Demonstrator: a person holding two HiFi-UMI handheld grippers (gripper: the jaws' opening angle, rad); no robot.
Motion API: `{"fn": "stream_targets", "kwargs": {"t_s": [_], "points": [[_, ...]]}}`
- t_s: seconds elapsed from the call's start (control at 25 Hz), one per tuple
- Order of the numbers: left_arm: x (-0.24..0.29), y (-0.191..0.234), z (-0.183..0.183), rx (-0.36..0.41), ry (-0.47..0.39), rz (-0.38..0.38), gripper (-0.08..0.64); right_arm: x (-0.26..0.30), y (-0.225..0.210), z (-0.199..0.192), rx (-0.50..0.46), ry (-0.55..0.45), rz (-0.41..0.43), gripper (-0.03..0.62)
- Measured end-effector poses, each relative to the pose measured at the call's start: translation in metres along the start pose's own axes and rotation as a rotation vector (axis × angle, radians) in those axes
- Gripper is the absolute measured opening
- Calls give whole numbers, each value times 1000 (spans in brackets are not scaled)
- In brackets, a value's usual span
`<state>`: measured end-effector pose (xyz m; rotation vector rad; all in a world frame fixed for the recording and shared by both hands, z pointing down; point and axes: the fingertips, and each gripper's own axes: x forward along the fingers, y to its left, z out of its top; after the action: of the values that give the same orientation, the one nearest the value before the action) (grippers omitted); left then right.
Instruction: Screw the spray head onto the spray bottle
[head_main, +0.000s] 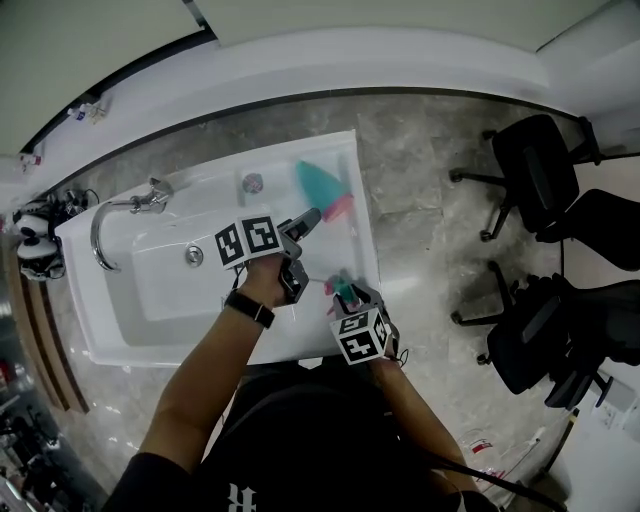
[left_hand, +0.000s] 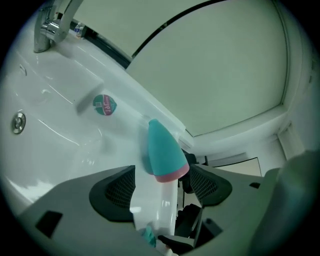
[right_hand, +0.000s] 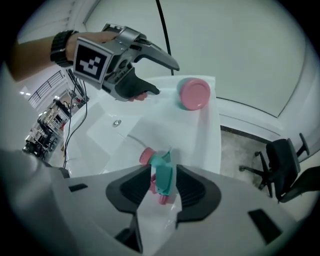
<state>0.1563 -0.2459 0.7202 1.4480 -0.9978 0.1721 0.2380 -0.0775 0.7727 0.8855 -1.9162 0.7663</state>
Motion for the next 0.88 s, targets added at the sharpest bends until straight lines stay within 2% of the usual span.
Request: {"fn": "stream_targets", "kwargs": {"t_s": [0.2, 0.48, 0.64, 0.88], "points": [[25, 5, 11, -50, 25, 70, 373, 6, -1, -1, -10, 54, 2, 132], [57, -4, 23, -103, 33, 122, 401, 8, -2, 2, -24, 87, 23, 132], [76, -15, 29, -98, 32, 160, 403, 10, -3, 7, -34, 101, 41, 132], [101, -10, 21, -49, 76, 277, 402, 13, -6, 10, -33, 130, 75, 130]]}}
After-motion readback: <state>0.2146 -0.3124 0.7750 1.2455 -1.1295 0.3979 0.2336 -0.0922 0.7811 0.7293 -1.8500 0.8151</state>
